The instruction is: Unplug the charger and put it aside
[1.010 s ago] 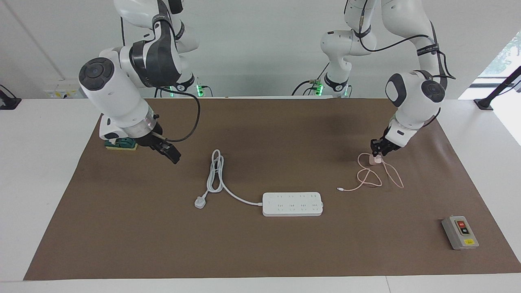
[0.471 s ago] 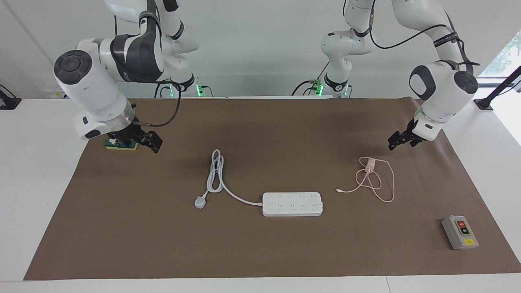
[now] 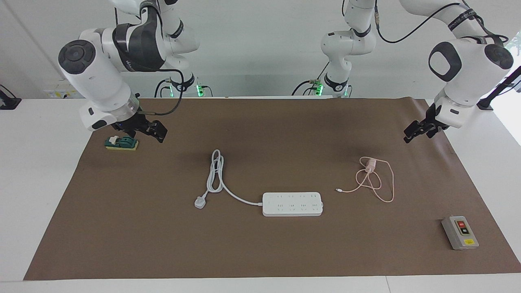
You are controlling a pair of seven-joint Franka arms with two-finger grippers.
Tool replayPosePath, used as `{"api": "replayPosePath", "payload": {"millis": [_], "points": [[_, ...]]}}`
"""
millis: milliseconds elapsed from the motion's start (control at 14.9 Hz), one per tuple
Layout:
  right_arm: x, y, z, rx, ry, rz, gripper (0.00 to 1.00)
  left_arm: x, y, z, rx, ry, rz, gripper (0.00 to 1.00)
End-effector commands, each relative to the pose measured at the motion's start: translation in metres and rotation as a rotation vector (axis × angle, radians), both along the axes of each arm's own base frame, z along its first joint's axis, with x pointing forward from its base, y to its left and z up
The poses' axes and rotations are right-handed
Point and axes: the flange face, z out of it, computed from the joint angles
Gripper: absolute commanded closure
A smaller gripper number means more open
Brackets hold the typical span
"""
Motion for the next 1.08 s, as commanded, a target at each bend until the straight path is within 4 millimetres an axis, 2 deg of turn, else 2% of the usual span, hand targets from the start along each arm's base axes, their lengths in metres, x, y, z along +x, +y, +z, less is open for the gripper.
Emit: {"api": "replayPosePath", "payload": {"millis": [0, 135, 269, 471, 673, 875, 1010], "points": [[-0.018, -0.002, 0.003, 0.018, -0.014, 0.029, 0.0, -0.02, -0.003, 0.045, 0.008, 0.001, 0.015, 0.0], [-0.013, 0.0, 0.003, 0.004, -0.038, 0.055, 0.0, -0.031, -0.005, 0.068, 0.005, 0.001, 0.008, 0.0], [-0.004, -0.009, -0.004, -0.001, -0.054, 0.074, 0.0, -0.038, -0.012, 0.086, 0.003, -0.007, -0.004, 0.0], [-0.003, -0.016, -0.004, -0.002, -0.065, 0.063, 0.0, -0.049, -0.04, 0.109, 0.007, -0.036, -0.052, 0.0], [-0.01, -0.018, -0.002, 0.0, -0.039, 0.057, 0.0, -0.049, -0.063, 0.11, 0.012, -0.043, -0.099, 0.0], [-0.014, -0.017, -0.001, 0.0, -0.033, 0.056, 0.0, -0.048, -0.073, 0.11, 0.041, 0.033, -0.128, 0.0], [-0.014, -0.019, -0.001, -0.001, -0.033, 0.056, 0.0, -0.034, -0.079, 0.112, 0.049, 0.081, -0.137, 0.0]]}}
